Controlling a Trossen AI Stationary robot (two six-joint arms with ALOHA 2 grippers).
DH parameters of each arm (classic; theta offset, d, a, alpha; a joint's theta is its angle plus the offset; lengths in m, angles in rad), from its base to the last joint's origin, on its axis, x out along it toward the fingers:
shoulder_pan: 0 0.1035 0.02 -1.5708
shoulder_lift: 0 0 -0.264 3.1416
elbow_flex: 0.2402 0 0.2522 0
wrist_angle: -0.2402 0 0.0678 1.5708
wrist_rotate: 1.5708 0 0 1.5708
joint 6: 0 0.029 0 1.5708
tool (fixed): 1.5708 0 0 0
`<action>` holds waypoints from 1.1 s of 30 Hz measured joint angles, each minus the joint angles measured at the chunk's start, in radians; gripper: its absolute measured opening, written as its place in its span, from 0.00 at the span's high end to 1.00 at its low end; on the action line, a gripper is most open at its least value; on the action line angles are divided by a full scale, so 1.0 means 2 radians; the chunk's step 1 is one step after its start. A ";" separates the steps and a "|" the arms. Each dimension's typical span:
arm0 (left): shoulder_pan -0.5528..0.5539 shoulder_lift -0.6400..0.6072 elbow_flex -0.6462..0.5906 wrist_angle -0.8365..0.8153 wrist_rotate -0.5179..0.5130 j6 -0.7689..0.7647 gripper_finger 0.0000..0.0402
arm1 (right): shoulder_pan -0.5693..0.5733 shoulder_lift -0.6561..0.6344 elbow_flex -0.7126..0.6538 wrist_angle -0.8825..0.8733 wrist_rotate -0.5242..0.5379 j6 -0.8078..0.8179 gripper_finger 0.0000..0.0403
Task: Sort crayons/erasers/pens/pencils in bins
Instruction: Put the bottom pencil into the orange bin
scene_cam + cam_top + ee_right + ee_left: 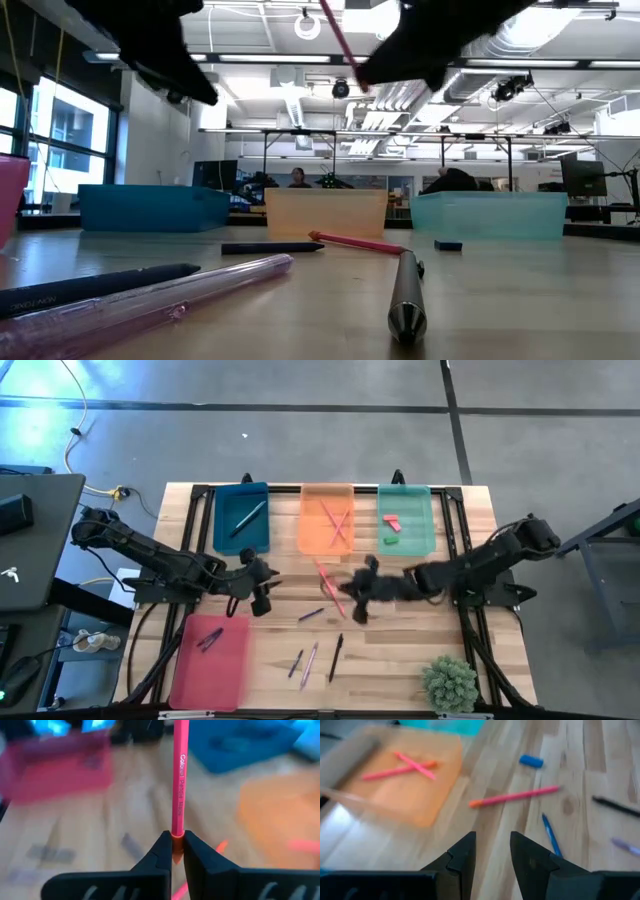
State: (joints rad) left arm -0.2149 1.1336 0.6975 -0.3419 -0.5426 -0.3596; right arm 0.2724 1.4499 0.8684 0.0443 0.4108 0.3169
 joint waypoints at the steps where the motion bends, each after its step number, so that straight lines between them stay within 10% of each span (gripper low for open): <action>1: 0.005 0.000 0.000 0.011 0.000 0.009 0.73 | -0.016 0.000 0.000 0.018 0.000 -0.014 0.99; 20: 0.049 0.000 0.000 0.041 0.004 0.038 0.73 | -0.266 0.048 0.000 0.204 -0.032 -0.062 0.98; 33: 0.049 0.000 0.000 0.042 0.004 0.037 0.73 | -0.304 0.167 0.000 0.200 -0.126 0.050 0.98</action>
State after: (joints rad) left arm -0.1162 1.1339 0.6975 -0.2571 -0.5346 -0.2848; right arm -0.3347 1.7830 0.8688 0.4437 0.1591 0.4169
